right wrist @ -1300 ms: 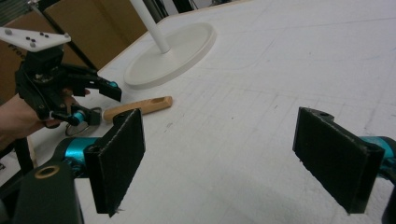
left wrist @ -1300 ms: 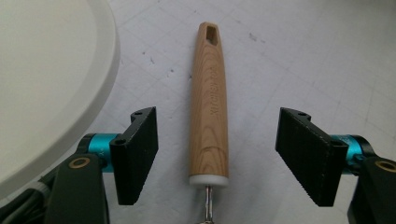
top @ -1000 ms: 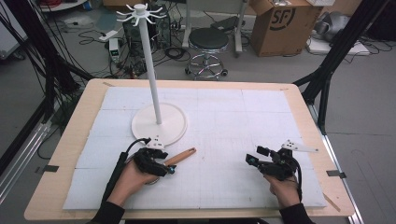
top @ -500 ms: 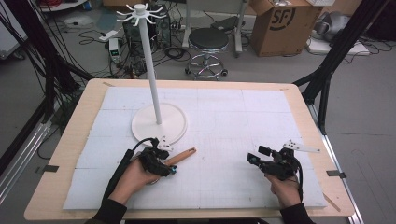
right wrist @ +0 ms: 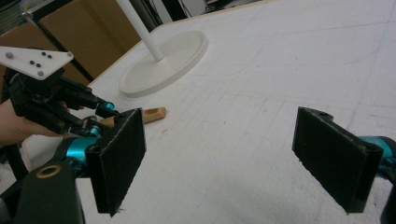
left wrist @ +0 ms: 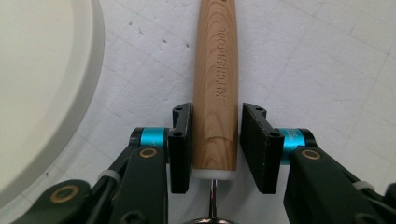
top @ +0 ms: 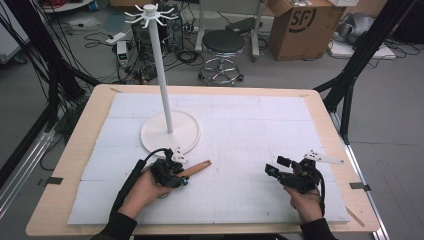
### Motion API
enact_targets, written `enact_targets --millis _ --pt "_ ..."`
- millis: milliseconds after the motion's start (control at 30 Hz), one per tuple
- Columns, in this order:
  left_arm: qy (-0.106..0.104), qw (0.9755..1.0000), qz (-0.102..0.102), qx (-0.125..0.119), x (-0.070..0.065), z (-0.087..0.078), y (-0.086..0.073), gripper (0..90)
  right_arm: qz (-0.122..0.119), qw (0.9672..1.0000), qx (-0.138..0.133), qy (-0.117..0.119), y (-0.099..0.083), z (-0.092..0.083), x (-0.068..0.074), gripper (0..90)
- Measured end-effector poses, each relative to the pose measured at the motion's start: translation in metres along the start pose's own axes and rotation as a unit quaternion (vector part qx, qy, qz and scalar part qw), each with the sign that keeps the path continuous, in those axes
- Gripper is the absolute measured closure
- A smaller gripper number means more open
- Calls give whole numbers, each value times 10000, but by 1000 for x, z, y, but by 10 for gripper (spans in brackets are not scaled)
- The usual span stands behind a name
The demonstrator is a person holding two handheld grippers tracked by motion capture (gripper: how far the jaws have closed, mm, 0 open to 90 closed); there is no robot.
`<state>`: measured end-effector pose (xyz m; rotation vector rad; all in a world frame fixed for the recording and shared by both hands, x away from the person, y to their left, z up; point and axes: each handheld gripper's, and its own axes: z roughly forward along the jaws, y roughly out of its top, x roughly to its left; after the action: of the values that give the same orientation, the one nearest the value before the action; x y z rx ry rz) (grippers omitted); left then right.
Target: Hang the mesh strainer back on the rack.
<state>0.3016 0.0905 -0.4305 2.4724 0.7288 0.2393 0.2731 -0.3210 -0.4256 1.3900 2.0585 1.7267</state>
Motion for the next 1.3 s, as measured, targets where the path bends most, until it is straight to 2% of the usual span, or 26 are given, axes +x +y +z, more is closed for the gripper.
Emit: enact_targets --millis 100,267,367,467,500,567,667,767,867,1033,1300 --pt "68 9999 146 52 -3 0 2 677 7 10000 0 -2 0 -1 1 167" --pt "43 9999 146 33 -3 0 2 686 -32 10000 -6 -25 1 -1 1 170" --pt "-61 9999 -1 -88 1 -1 -2 688 -24 10000 -25 -23 1 -1 1 170" --pt "-199 9987 -271 -372 5 0 -9 701 -19 10000 -26 -26 1 0 0 170" --pt "-239 9983 -317 -430 6 0 -11 704 -7 10000 -25 -35 1 0 0 170" --pt "-235 9982 -277 -473 6 -1 -12 706 11 10000 -24 -51 1 0 0 170" --pt "-250 9985 -248 -423 6 0 -11 707 9 10000 -26 -68 1 0 -1 170" --pt "-193 9997 -10 -152 5 -1 -4 705 40 10000 -16 -77 0 0 -1 172" --pt "-227 9997 48 81 6 0 3 705 16 10000 -31 -93 0 0 -1 173" --pt "-279 9995 -11 156 7 0 5 708 33 9999 -38 -106 0 -1 -2 173" --pt "-157 9996 120 221 3 -1 8 711 33 9999 -66 -156 0 -2 -4 176"
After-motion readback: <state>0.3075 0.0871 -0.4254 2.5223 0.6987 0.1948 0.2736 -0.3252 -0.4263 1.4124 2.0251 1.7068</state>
